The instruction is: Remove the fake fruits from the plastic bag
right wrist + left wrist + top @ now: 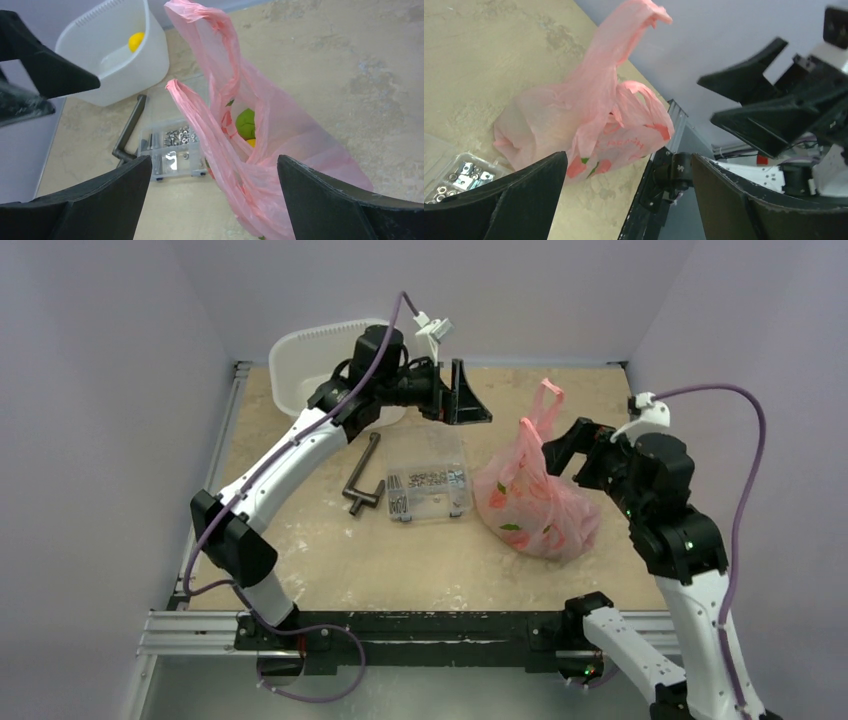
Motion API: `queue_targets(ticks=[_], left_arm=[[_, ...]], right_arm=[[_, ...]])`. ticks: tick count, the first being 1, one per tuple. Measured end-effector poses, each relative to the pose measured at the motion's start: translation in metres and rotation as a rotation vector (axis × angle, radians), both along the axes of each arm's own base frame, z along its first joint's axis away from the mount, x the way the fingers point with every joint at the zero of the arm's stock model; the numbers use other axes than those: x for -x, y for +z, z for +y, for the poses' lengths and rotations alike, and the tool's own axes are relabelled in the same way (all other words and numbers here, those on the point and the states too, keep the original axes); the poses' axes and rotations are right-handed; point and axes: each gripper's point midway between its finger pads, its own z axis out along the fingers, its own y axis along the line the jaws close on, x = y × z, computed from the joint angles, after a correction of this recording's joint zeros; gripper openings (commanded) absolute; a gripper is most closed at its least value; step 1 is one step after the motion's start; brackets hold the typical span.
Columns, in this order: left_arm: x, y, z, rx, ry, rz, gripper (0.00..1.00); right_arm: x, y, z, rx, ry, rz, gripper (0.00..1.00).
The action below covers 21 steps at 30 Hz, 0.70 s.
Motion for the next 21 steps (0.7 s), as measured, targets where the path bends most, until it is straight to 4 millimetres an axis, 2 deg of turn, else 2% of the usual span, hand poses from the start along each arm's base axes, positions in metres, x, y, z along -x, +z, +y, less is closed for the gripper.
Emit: queue_targets(ticks=[3,6,8,9,11,17,18,20,21], left_arm=[[0.023,-0.006,0.001,-0.036,-0.006,-0.065,0.88],[0.042,-0.03,-0.012,-0.09,-0.027,-0.09,0.86],[0.053,-0.057,-0.024,-0.142,-0.04,-0.087,0.77],[0.056,-0.067,-0.029,-0.16,-0.044,-0.08,0.72],[0.058,-0.089,-0.042,-0.197,-0.045,-0.067,0.69],[0.034,-0.147,-0.065,-0.268,0.012,-0.026,0.77],[0.03,-0.155,-0.067,-0.278,0.019,-0.02,0.75],[0.025,-0.168,-0.071,-0.296,0.034,-0.007,0.69],[0.023,-0.173,-0.072,-0.303,0.038,-0.004,0.64]], right_arm=[[-0.019,-0.013,0.014,0.027,0.064,0.055,0.99],[-0.033,-0.031,0.031,0.045,0.147,0.119,0.95],[-0.04,-0.04,0.036,0.053,0.176,0.147,0.87],[-0.042,-0.043,0.038,0.056,0.182,0.154,0.82],[-0.045,-0.047,0.04,0.06,0.193,0.157,0.73],[-0.054,-0.056,0.041,0.053,0.18,0.132,0.38],[-0.055,-0.059,0.041,0.051,0.177,0.136,0.3],[-0.058,-0.066,0.041,0.048,0.169,0.147,0.03],[-0.058,-0.068,0.04,0.052,0.167,0.151,0.0]])
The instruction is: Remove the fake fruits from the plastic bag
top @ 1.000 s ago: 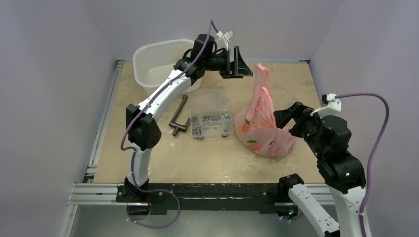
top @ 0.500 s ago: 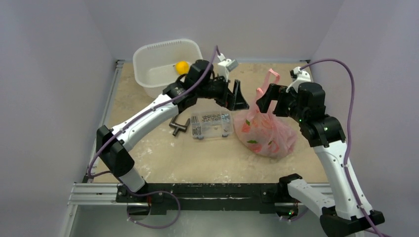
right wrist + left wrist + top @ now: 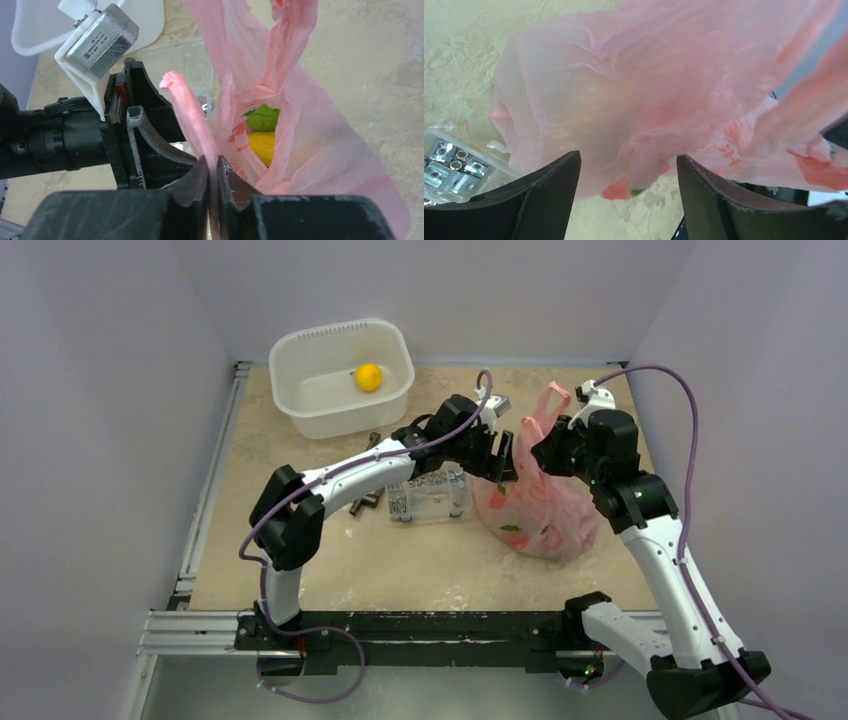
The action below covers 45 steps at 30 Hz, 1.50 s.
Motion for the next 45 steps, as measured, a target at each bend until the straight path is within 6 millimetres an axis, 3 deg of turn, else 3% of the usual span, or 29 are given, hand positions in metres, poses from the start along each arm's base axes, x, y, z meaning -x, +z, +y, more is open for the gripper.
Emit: queue_targets(ticks=[4,8,9,17,20,23,25,28,32,36,38,40,43,45], left_arm=[[-0.012,-0.013,-0.006,-0.021,0.031,-0.006,0.36],[-0.029,-0.015,-0.015,-0.02,0.062,-0.035,0.03],[-0.035,-0.013,-0.019,-0.01,0.067,-0.044,0.0],[-0.116,0.025,-0.062,0.178,0.067,-0.119,0.0],[-0.141,0.038,-0.063,0.231,0.075,-0.133,0.0],[-0.153,0.041,-0.053,0.238,0.085,-0.127,0.0],[-0.155,0.039,-0.045,0.229,0.083,-0.11,0.21],[-0.147,0.024,-0.027,0.182,0.088,-0.052,0.5],[-0.113,0.006,0.01,0.101,0.098,0.067,0.65],[-0.067,0.019,0.051,0.092,0.137,0.14,0.87],[-0.046,0.04,0.062,0.14,0.162,0.156,0.88],[-0.03,0.061,0.066,0.187,0.18,0.159,0.83],[-0.012,0.09,0.051,0.253,0.196,0.166,0.77],[-0.003,0.095,0.035,0.269,0.203,0.189,0.72]], right_arm=[[-0.002,-0.001,-0.01,0.01,-0.065,-0.001,0.0],[0.007,0.013,-0.028,0.022,-0.149,-0.066,0.0],[0.011,0.02,-0.035,0.027,-0.176,-0.091,0.0],[0.039,0.045,-0.083,0.074,-0.396,-0.175,0.0],[0.046,0.046,-0.091,0.08,-0.434,-0.176,0.0],[0.053,0.048,-0.089,0.066,-0.417,-0.175,0.0],[0.057,0.048,-0.082,0.044,-0.375,-0.173,0.0],[0.062,0.045,-0.063,0.002,-0.276,-0.158,0.0],[0.067,0.024,-0.036,-0.057,-0.141,-0.098,0.0],[0.072,-0.008,-0.018,-0.111,-0.071,-0.009,0.0],[0.074,-0.018,-0.012,-0.133,-0.05,0.021,0.0],[0.075,-0.021,-0.008,-0.151,-0.037,0.032,0.0],[0.075,-0.018,-0.004,-0.172,-0.026,0.026,0.0],[0.076,-0.014,-0.004,-0.183,-0.024,0.013,0.0]])
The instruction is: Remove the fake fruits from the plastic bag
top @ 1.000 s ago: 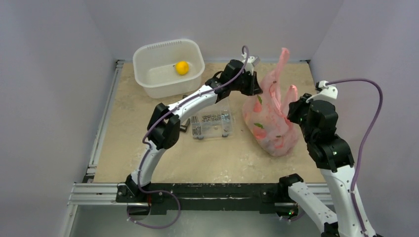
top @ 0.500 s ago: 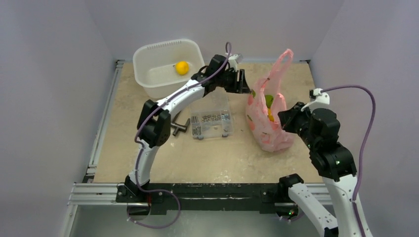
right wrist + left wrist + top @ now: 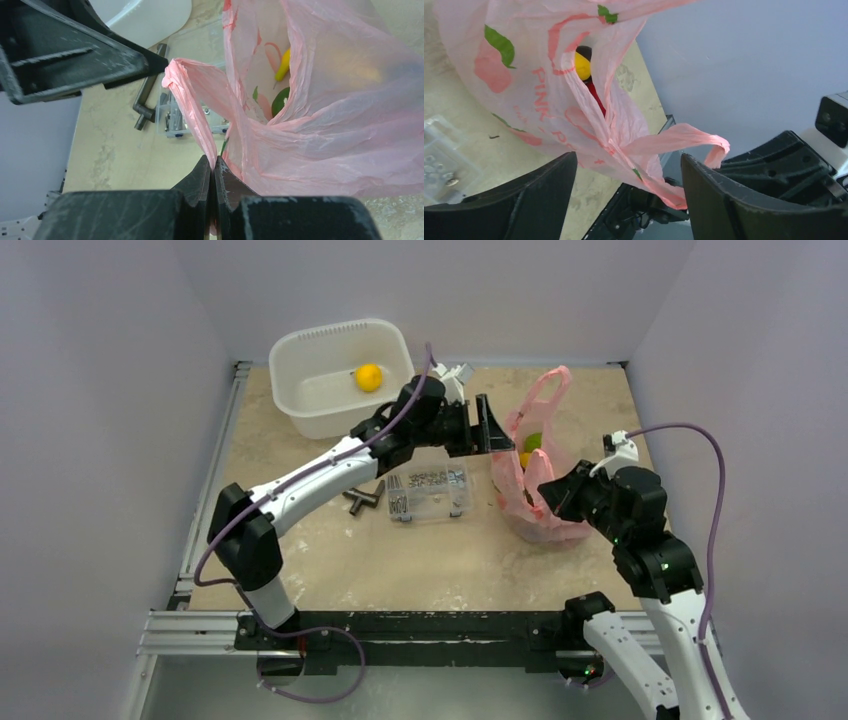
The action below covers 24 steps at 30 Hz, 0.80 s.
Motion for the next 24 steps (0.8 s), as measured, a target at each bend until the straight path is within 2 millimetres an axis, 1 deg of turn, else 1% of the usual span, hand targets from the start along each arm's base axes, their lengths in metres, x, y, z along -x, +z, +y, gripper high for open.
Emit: queue_targets(ticks=[1,3,4,8,10,13,15,16,18,21,22,23,24], left_arm=[[0.004,-0.001,-0.006,0.001,0.002,0.012,0.67],[0.009,-0.009,-0.02,-0.009,0.02,0.053,0.58],[0.01,-0.017,-0.024,-0.021,0.035,0.075,0.57],[0.003,-0.05,-0.028,-0.097,0.14,0.136,0.61],[-0.003,-0.062,-0.027,-0.131,0.188,0.152,0.61],[-0.013,-0.07,-0.03,-0.157,0.229,0.159,0.61],[-0.021,-0.07,-0.038,-0.159,0.236,0.156,0.61],[-0.024,-0.07,-0.042,-0.156,0.236,0.154,0.59],[-0.029,-0.074,-0.048,-0.156,0.235,0.153,0.53],[-0.03,-0.083,-0.05,-0.17,0.229,0.159,0.37],[-0.03,-0.086,-0.05,-0.174,0.226,0.158,0.3],[-0.03,-0.086,-0.05,-0.176,0.221,0.154,0.2],[-0.031,-0.087,-0.05,-0.178,0.217,0.147,0.12]], right_arm=[[0.0,0.001,0.0,-0.003,-0.001,-0.005,0.0],[0.001,0.003,0.0,-0.007,-0.003,-0.012,0.0],[0.001,0.003,-0.001,-0.007,-0.003,-0.014,0.0],[0.002,0.003,-0.001,-0.007,-0.004,-0.014,0.0],[0.002,0.003,-0.001,-0.008,-0.004,-0.013,0.0],[0.002,0.003,0.0,-0.008,-0.002,-0.013,0.0],[0.002,0.003,0.0,-0.008,0.004,-0.014,0.01],[0.003,0.003,0.001,-0.009,0.01,-0.014,0.02],[0.004,0.003,0.004,-0.01,0.03,-0.012,0.06],[0.009,0.001,0.009,-0.007,0.075,-0.002,0.24],[0.011,0.0,0.011,-0.007,0.089,0.001,0.29],[0.014,0.0,0.014,-0.006,0.116,0.002,0.32],[0.016,-0.001,0.016,-0.004,0.142,0.004,0.34]])
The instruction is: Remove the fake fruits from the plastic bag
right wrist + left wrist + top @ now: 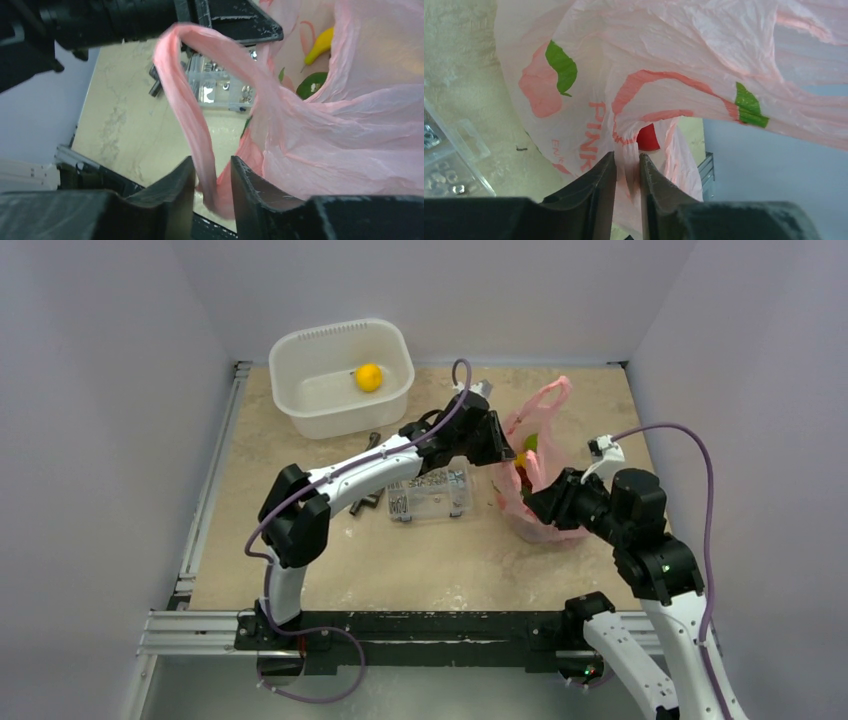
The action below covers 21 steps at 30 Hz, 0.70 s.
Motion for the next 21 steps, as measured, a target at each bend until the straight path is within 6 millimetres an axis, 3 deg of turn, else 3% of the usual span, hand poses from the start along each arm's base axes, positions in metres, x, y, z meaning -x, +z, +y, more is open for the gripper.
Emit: queue_targets(ticks=[2,6,9,11,14,17,21], left_arm=[[-0.001,0.002,-0.001,0.015,-0.02,-0.016,0.0],[-0.005,-0.001,0.002,0.071,-0.075,-0.021,0.0],[-0.013,-0.006,0.01,0.117,-0.103,-0.014,0.0],[-0.016,-0.006,0.015,0.145,-0.114,-0.017,0.0],[-0.016,-0.004,0.021,0.184,-0.132,-0.025,0.0],[-0.01,0.003,0.021,0.209,-0.157,-0.037,0.0],[-0.007,0.013,0.018,0.235,-0.18,-0.056,0.0]], right_arm=[[0.008,-0.004,0.006,0.01,0.063,0.014,0.36],[0.029,-0.018,0.016,0.032,0.193,0.082,0.39],[0.041,-0.019,0.014,0.054,0.223,0.123,0.61],[0.04,-0.006,0.008,0.068,0.187,0.106,0.75],[0.025,0.034,-0.009,0.094,0.059,0.015,0.93],[0.005,0.072,-0.032,0.115,-0.113,-0.073,0.94],[-0.026,0.098,-0.042,0.137,-0.218,-0.093,0.97]])
